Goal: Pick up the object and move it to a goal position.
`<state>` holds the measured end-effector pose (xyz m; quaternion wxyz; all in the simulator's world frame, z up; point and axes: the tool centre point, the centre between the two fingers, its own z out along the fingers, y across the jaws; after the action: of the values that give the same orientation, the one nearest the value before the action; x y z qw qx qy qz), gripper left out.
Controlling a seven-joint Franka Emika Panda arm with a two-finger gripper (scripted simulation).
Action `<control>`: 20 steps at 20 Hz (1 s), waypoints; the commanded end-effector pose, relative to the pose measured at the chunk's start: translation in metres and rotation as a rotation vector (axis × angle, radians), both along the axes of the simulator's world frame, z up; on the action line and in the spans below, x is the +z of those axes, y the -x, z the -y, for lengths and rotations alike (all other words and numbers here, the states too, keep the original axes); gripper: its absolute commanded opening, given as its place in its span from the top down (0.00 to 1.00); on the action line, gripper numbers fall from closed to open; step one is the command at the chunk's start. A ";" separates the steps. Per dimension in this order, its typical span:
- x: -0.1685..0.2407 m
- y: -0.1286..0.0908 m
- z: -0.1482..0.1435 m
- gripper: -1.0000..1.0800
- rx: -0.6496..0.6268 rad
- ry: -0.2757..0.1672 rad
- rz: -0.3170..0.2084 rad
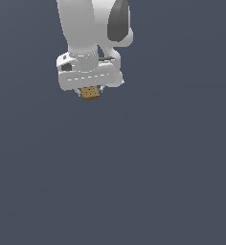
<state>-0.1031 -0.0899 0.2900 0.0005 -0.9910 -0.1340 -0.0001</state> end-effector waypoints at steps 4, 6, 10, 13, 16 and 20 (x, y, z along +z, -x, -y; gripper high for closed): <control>0.050 0.021 0.007 1.00 0.000 0.000 0.000; 0.065 0.027 0.010 1.00 0.000 0.000 0.000; 0.091 0.037 0.014 1.00 0.000 0.000 0.000; 0.105 0.042 0.016 1.00 0.000 0.001 0.000; 0.115 0.045 0.018 1.00 0.000 0.001 0.000; 0.120 0.047 0.019 1.00 0.000 0.001 0.000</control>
<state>-0.1493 -0.1087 0.4079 0.0002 -0.9910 -0.1340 -0.0002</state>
